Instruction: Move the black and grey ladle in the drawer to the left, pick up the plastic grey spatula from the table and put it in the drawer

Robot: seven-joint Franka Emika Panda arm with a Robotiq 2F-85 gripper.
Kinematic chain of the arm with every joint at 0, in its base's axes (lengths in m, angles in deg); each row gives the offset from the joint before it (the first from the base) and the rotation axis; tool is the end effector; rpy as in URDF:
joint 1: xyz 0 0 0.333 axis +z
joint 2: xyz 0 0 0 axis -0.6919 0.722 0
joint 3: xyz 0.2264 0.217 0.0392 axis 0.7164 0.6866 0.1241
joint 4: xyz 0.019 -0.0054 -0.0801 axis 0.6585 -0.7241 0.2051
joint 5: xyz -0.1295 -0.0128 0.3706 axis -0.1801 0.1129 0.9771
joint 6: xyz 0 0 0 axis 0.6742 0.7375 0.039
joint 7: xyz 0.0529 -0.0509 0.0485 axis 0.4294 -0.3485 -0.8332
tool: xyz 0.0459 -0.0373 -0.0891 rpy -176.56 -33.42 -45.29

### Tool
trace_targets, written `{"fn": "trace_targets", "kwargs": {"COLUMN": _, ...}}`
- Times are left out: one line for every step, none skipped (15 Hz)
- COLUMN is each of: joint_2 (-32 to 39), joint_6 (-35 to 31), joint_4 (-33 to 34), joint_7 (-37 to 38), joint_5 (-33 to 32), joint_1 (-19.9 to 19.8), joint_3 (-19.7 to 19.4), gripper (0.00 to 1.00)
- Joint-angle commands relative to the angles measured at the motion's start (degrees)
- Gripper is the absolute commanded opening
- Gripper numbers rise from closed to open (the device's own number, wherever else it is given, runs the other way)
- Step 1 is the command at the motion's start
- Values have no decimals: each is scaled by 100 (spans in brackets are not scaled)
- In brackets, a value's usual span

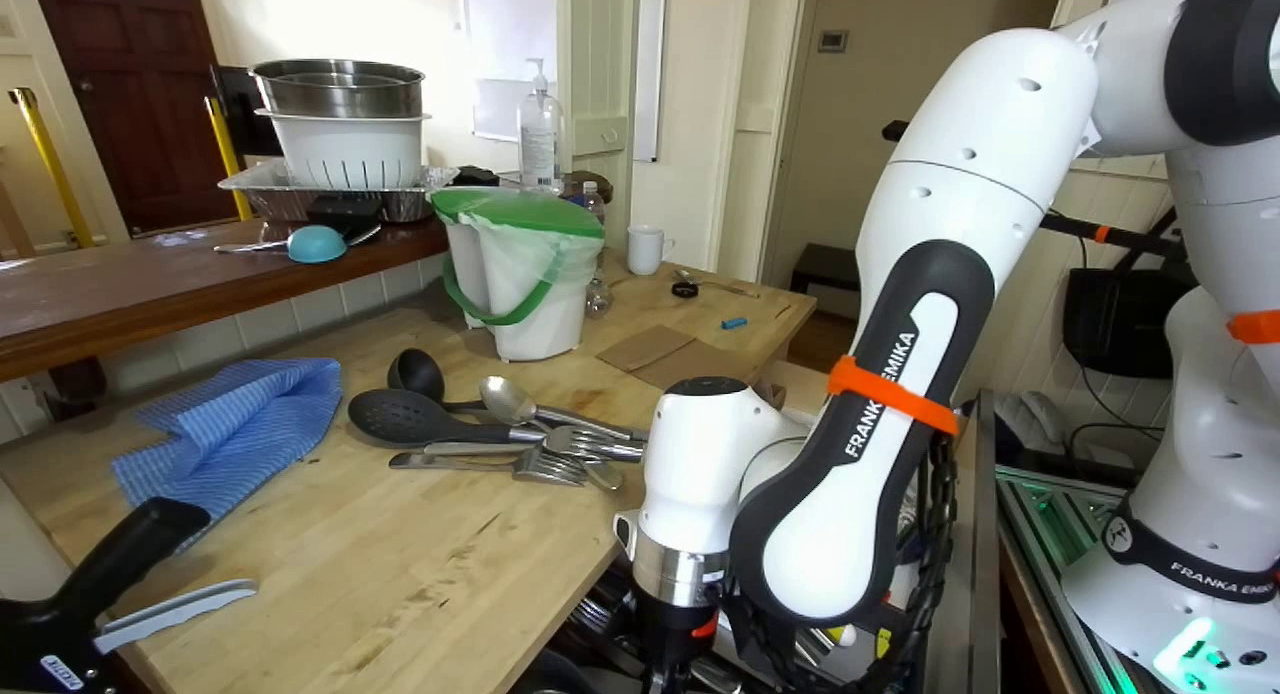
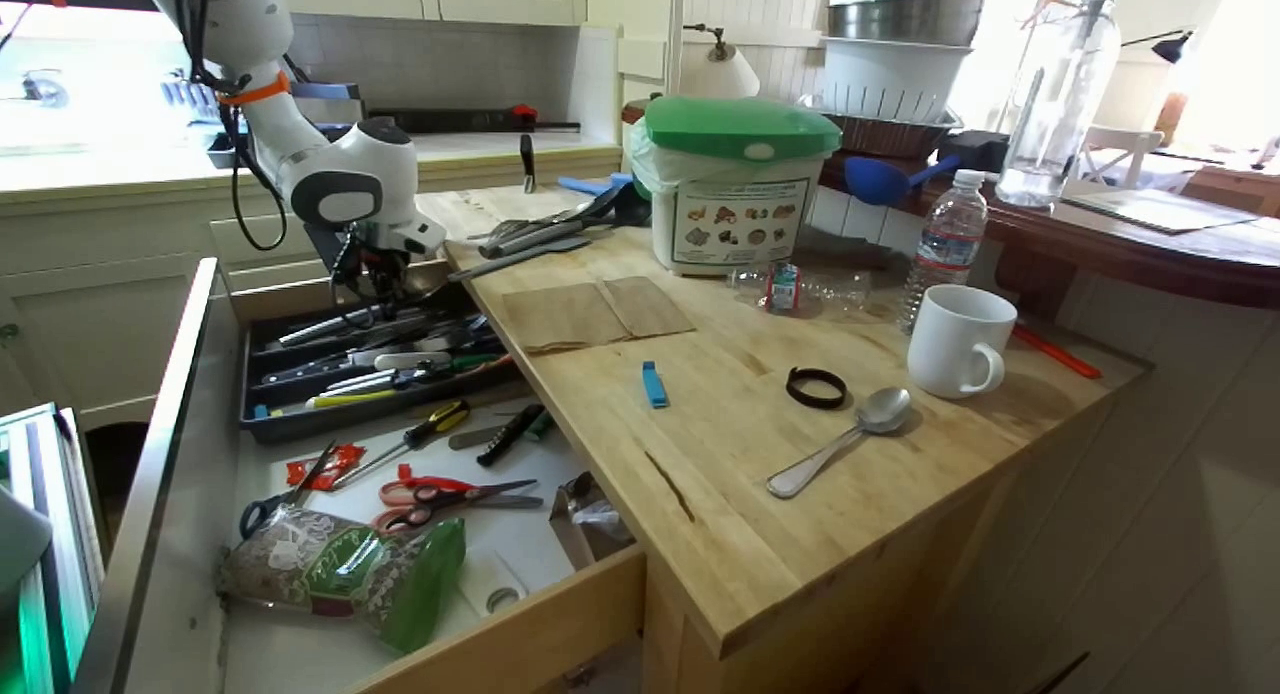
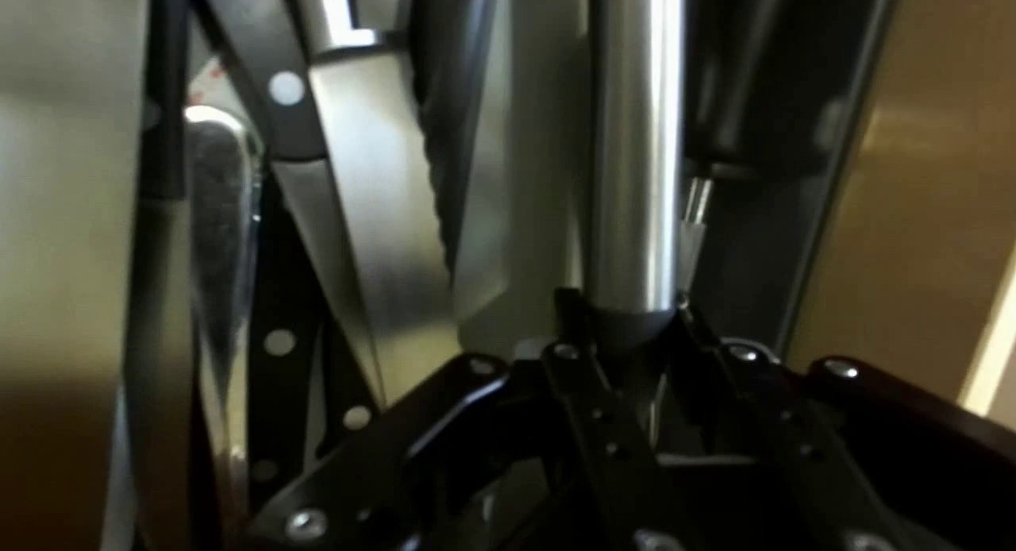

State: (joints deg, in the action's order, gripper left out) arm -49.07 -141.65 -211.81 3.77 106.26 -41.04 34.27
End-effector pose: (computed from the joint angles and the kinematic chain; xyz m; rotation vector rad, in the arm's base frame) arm 0.5065 0.2255 0.1358 -2.8033 0.0935 0.0281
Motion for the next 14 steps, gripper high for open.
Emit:
{"fn": "trace_targets", "kwargs": {"joint_2": 315, "joint_6": -619, "joint_4": -24, "joint_7": -371, "joint_5": 614, "joint_1": -405, "joint_3": 663, "gripper": 7}}
{"fn": "trace_targets", "kwargs": {"joint_2": 436, "joint_6": -714, "joint_4": 9, "joint_7": -437, "joint_5": 684, "joint_1": -535, "joint_3": 831, "gripper": 7}}
{"fn": "trace_targets", "kwargs": {"joint_2": 500, "joint_6": -812, "joint_4": -2, "joint_7": -486, "joint_5": 754, "joint_1": -668, "joint_3": 973, "gripper": 7}}
{"fn": "trace_targets", "kwargs": {"joint_2": 501, "joint_6": -874, "joint_4": -46, "joint_7": -443, "joint_5": 851, "joint_1": -765, "joint_3": 1083, "gripper": 7}}
{"fn": "trace_targets", "kwargs": {"joint_2": 549, "joint_6": -966, "joint_4": -86, "joint_7": -384, "joint_5": 924, "joint_1": -853, "joint_3": 1175, "gripper": 7}}
{"fn": "trace_targets", "kwargs": {"joint_2": 605, "joint_6": -1099, "joint_4": -142, "joint_7": -340, "joint_5": 1016, "joint_1": -976, "joint_3": 1297, "gripper": 7}}
{"fn": "trace_targets", "kwargs": {"joint_2": 605, "joint_6": -1252, "joint_4": -250, "joint_7": -226, "joint_5": 1138, "joint_1": -1086, "joint_3": 1420, "gripper": 7}}
{"fn": "trace_targets", "kwargs": {"joint_2": 655, "joint_6": -1412, "joint_4": -322, "joint_7": -188, "joint_5": 1202, "joint_1": -1221, "joint_3": 1557, "gripper": 7}}
{"fn": "trace_targets", "kwargs": {"joint_2": 699, "joint_6": -1488, "joint_4": -371, "joint_7": -143, "joint_5": 1212, "joint_1": -1328, "joint_3": 1659, "gripper": 7}}
{"fn": "trace_targets", "kwargs": {"joint_2": 765, "joint_6": -1560, "joint_4": -392, "joint_7": -82, "joint_5": 1186, "joint_1": -1415, "joint_3": 1733, "gripper": 7}}
{"fn": "trace_targets", "kwargs": {"joint_2": 823, "joint_6": -1753, "joint_4": -459, "joint_7": -9, "joint_5": 1188, "joint_1": -1518, "joint_3": 1843, "gripper": 7}}
{"fn": "trace_targets", "kwargs": {"joint_2": 863, "joint_6": -1955, "joint_4": -546, "joint_7": 74, "joint_5": 1189, "joint_1": -1620, "joint_3": 1967, "gripper": 7}}
{"fn": "trace_targets", "kwargs": {"joint_2": 922, "joint_6": -2119, "joint_4": -622, "joint_7": 150, "joint_5": 1132, "joint_1": -1759, "joint_3": 2079, "gripper": 7}}
{"fn": "trace_targets", "kwargs": {"joint_2": 963, "joint_6": -2139, "joint_4": -639, "joint_7": 250, "joint_5": 1012, "joint_1": -1824, "joint_3": 2102, "gripper": 7}}
